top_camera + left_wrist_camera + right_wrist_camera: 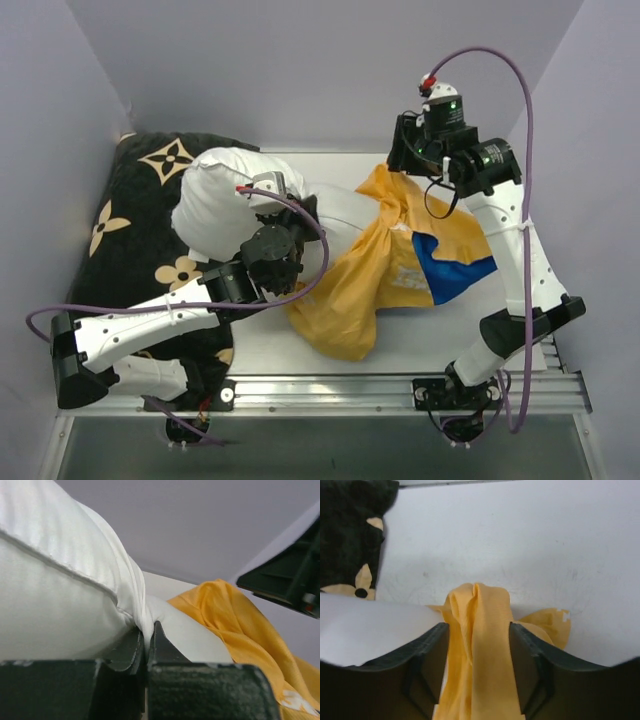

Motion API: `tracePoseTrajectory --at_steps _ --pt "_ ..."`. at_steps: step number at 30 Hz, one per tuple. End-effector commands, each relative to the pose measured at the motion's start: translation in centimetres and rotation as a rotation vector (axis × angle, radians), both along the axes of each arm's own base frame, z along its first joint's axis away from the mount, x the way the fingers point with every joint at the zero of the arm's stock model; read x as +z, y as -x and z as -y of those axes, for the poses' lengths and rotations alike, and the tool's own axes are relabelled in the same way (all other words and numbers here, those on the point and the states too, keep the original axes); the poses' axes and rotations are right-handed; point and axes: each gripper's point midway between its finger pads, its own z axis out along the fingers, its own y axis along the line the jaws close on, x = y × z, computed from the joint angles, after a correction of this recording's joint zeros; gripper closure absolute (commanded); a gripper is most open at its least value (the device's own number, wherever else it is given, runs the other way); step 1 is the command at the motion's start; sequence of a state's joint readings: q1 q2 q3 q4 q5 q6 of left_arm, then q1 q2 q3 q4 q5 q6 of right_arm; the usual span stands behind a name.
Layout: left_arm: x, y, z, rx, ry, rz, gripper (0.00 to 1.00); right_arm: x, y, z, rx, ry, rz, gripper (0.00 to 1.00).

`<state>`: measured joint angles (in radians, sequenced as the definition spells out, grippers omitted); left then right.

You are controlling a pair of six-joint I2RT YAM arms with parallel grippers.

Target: Remove the pillowcase from the pillow

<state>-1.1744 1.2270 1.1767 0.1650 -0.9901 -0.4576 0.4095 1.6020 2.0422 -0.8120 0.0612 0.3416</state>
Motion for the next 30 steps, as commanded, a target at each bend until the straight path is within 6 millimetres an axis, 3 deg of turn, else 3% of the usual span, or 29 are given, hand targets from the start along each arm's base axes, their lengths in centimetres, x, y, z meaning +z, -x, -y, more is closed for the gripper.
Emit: tracePoseTrajectory --at_steps 1,2,3,7,8,10,11,12,14,15,16,17,19,23,26,30 --pt "-2.5 -2.3 -2.6 0.086 0.073 -0.092 1.0 -1.6 0.6 -2.3 0.102 0.026 -0.026 0.46" --pt "-3.4 -2.5 -3.2 0.105 0.081 -0.105 1.0 -1.7 0.6 -2.7 0.11 0.022 -0.021 0.41" --pt "-5.5 -2.5 -3.7 0.133 0.076 -0.145 1.0 -1.5 0.8 -3.2 0.132 0.009 -0.015 0.33" --pt "-7.6 -2.9 -5.3 0.207 0.084 -0.179 1.0 -0.4 3.1 -4.6 0.171 -0.029 0.001 0.23" --pt "-7.9 -3.0 -5.3 0.211 0.082 -0.184 1.0 0.7 4.2 -3.9 0.145 -0.029 0.035 0.21" --pt "-8.2 -3.4 -5.6 0.223 0.087 -0.193 1.0 -0.6 5.8 -3.0 0.109 0.031 0.03 0.19" --pt "-8.1 -3.5 -5.5 0.218 0.092 -0.195 1.0 0.5 7.3 -1.6 0.073 0.021 0.068 0.16" --pt "-8.2 -3.6 -5.5 0.218 0.094 -0.198 1.0 -1.8 7.9 -0.5 0.042 0.056 0.028 0.15" --pt "-8.0 -4.0 -5.5 0.215 0.097 -0.204 1.0 -1.6 9.6 3.0 -0.061 0.083 0.072 0.11" --pt "-8.1 -4.2 -5.3 0.212 0.095 -0.21 1.0 -2.1 10.3 4.1 -0.094 0.095 0.073 0.1" --pt "-8.3 -4.5 -5.4 0.218 0.09 -0.215 1.0 -4.4 11.1 5.3 -0.121 0.125 0.03 0.09" --pt "-8.1 -4.8 -5.5 0.216 0.095 -0.215 1.0 -4.0 12.4 7.0 -0.159 0.095 0.06 0.07" --pt "-8.3 -5.4 -5.3 0.207 0.093 -0.226 1.0 -6.0 13.8 8.0 -0.193 0.079 0.033 0.05" --pt "-8.3 -6.2 -4.9 0.184 0.108 -0.244 1.0 -6.2 16.3 11.1 -0.289 0.067 0.091 0.0" --pt "-8.3 -6.5 -4.5 0.174 0.106 -0.249 1.0 -6.8 16.8 12.0 -0.332 0.058 0.092 0.0" --pt "-7.8 -6.6 -4.4 0.163 0.117 -0.243 1.0 -8.0 15.4 10.4 -0.312 0.02 0.072 0.0"
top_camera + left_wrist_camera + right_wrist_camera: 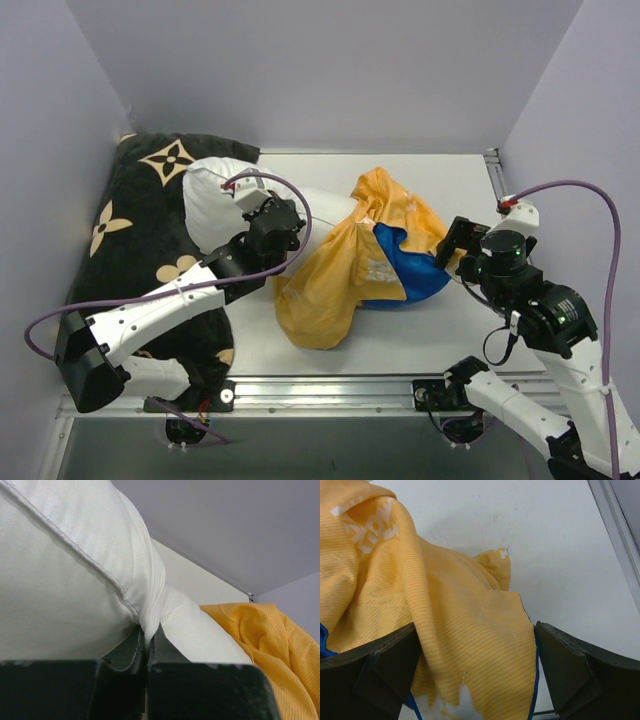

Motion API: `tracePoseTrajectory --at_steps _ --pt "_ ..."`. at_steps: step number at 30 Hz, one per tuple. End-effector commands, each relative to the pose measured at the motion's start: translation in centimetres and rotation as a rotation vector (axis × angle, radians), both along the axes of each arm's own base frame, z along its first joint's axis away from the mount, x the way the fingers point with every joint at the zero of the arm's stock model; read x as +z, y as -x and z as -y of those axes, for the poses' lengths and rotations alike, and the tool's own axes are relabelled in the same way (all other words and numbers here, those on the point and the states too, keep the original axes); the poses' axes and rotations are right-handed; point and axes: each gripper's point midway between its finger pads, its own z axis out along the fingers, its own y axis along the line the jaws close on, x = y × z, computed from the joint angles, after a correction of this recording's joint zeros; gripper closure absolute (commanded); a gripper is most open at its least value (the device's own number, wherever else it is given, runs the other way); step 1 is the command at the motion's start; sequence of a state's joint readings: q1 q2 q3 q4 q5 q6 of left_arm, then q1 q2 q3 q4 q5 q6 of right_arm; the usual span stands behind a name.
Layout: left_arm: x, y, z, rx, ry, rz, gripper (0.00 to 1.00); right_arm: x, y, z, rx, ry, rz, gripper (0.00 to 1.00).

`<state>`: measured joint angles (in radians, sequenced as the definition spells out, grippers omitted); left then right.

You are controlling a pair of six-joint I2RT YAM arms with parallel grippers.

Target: Remove the pillowcase from the pillow

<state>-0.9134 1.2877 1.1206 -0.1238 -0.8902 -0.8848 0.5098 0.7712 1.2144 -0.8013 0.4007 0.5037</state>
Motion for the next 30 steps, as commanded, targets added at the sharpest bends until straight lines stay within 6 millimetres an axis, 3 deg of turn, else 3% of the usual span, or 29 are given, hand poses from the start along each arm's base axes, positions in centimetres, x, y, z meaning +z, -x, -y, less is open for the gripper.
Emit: tracePoseTrajectory --at_steps 1,2,4,6,7,8,10,13,14,21,28,30 --pt "1.8 -0.4 0.3 -0.016 0.041 0.017 1.0 -0.6 -2.5 -1.1 -0.036 -0.032 0.017 0.0" --pt "1.9 -0.4 0.3 -0.024 0.044 0.017 1.0 -1.1 -3.4 -1.5 -0.038 -0.027 -0.001 0.0" --pt "2.8 -0.6 0.3 -0.032 0.05 0.03 1.0 -0.2 -4.4 -2.2 -0.03 -0.054 0.011 0.05" --pt "3.3 -0.6 0.2 -0.038 0.032 0.036 1.0 1.1 -5.0 -2.1 -0.052 -0.06 0.029 0.28" --pt "3.8 -0.7 -0.1 -0.035 0.028 0.043 1.0 1.4 -4.9 -1.0 -0.095 -0.049 0.023 0.42" --pt "4.7 -0.8 -0.3 -0.035 0.021 0.056 1.0 1.8 -4.8 0.1 -0.136 -0.036 0.028 0.8" --pt "5.9 -1.0 -1.2 -0.019 0.016 0.075 1.0 2.9 -4.5 2.8 -0.224 -0.031 0.037 1.0" --pt "8.4 -1.2 -3.1 0.014 0.019 0.12 1.0 4.1 -4.2 5.5 -0.299 -0.049 0.041 1.0" --pt "9.5 -1.2 -3.7 0.02 0.013 0.138 1.0 4.4 -4.1 7.6 -0.376 -0.058 0.045 1.0" --pt "15.6 -0.4 -8.2 0.094 0.004 0.242 1.0 7.2 -4.5 12.0 -0.514 -0.125 0.07 1.0" --pt "21.9 1.3 -12.3 0.172 -0.034 0.352 1.0 8.0 -5.0 14.1 -0.553 -0.217 0.077 1.0" --pt "22.9 1.5 -13.0 0.186 -0.05 0.368 1.0 7.9 -5.2 14.5 -0.553 -0.243 0.074 1.0"
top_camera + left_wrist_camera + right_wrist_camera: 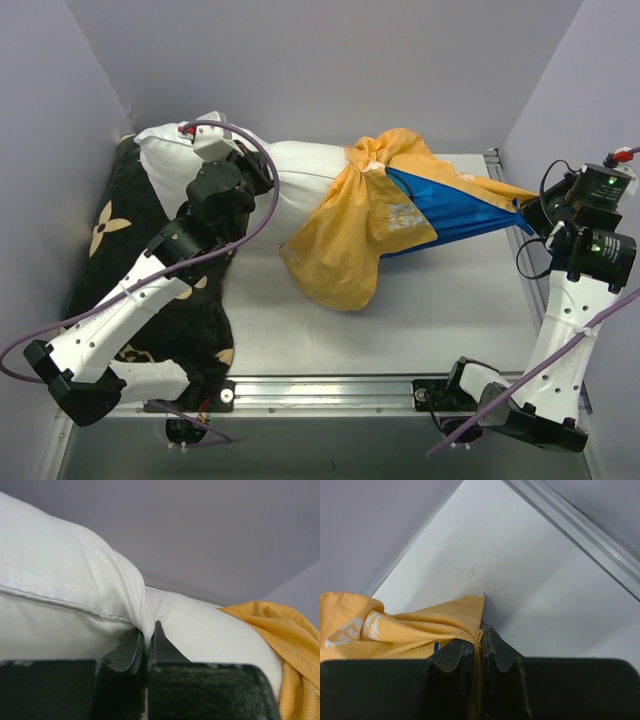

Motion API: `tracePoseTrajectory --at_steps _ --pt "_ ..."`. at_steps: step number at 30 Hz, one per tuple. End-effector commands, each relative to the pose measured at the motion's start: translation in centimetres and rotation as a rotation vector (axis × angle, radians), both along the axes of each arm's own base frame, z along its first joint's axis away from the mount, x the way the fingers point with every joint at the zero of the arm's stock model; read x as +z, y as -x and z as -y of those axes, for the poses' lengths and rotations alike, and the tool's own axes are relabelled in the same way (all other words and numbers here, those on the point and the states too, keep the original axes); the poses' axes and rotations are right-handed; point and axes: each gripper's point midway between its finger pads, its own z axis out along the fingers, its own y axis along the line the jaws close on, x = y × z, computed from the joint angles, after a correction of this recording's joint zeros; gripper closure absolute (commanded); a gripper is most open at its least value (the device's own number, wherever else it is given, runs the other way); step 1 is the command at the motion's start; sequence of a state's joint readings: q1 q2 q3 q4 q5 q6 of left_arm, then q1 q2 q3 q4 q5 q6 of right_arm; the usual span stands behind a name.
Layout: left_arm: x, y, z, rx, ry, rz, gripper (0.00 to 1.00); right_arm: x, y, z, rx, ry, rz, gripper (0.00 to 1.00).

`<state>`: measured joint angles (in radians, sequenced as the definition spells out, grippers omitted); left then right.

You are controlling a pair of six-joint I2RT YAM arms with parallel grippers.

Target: Remove the pillowcase from the pillow

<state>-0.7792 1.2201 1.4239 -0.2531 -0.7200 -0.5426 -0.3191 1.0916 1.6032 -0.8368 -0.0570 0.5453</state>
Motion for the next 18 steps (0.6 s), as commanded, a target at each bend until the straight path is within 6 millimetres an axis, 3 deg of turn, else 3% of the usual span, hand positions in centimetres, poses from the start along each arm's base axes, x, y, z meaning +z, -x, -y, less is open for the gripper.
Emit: tracePoseTrajectory --at_steps 1,7,11,16,18 --pt "11.0 2.1 -9.0 0.245 0.112 0.242 1.0 1.7 0.6 3.5 -0.112 0.041 0.039 1.0" --pt "12.4 2.9 -11.9 0.322 0.067 0.27 1.0 1.4 0.5 3.6 -0.101 0.029 0.03 1.0" --pt "12.2 3.0 -13.8 0.366 0.035 0.26 1.0 0.9 0.5 4.1 -0.11 0.03 0.013 1.0" --pt "11.1 2.2 -12.7 0.313 0.006 0.221 1.0 0.8 -0.4 2.5 -0.038 -0.001 0.023 1.0" --pt "9.7 1.4 -11.1 0.252 -0.011 0.177 1.0 0.4 -1.0 1.3 0.019 0.02 0.003 1.0"
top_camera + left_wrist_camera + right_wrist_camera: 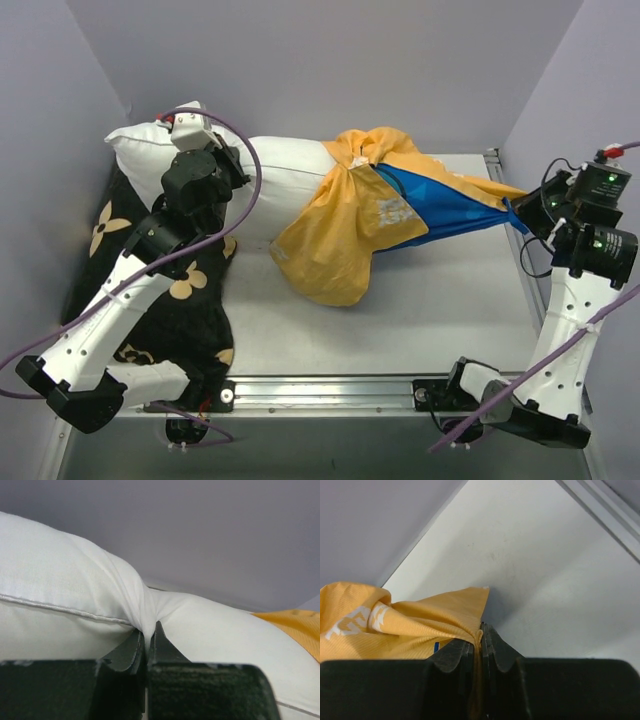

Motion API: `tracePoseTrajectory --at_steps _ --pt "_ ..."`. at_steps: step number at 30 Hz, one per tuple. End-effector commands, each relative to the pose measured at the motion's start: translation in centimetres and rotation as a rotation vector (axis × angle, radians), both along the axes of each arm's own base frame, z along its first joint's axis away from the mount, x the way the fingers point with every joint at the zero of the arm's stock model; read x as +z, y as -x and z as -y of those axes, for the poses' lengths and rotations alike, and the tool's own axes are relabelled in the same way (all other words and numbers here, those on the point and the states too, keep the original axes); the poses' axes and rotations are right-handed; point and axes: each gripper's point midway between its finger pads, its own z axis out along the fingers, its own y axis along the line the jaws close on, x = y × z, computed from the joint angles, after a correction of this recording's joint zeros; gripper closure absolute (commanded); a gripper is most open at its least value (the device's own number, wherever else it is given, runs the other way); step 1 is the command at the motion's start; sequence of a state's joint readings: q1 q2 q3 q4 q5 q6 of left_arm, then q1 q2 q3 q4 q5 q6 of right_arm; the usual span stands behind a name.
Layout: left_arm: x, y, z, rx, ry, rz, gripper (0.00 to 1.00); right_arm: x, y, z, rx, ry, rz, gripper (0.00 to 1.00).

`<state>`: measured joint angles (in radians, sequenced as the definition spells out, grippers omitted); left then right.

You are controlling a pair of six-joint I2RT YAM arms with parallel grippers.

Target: Remove the pillowcase from the pillow

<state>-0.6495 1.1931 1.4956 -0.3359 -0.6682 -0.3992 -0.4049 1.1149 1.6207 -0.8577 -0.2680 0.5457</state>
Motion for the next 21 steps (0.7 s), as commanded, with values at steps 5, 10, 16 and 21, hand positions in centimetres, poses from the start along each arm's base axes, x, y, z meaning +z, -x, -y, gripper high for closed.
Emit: tracePoseTrajectory --at_steps 5,10,16,21 --pt "3.2 0.3 -3.5 0.111 0.085 0.042 1.0 -4.1 -3.8 -3.2 0.114 0.29 -0.169 1.0" --pt "0.9 -2.0 -1.9 0.095 0.03 -0.039 1.0 -7.2 -8.3 -7.5 0.287 0.302 -0.189 0.54" --pt "-1.5 -6.8 -1.3 0.122 -0.019 -0.161 1.0 -3.9 -9.2 -10.1 0.358 0.308 0.033 0.12" --pt "-4.4 -10.8 -1.4 0.151 -0.05 -0.253 1.0 -4.7 -6.3 -11.9 0.42 0.232 0.141 0.06"
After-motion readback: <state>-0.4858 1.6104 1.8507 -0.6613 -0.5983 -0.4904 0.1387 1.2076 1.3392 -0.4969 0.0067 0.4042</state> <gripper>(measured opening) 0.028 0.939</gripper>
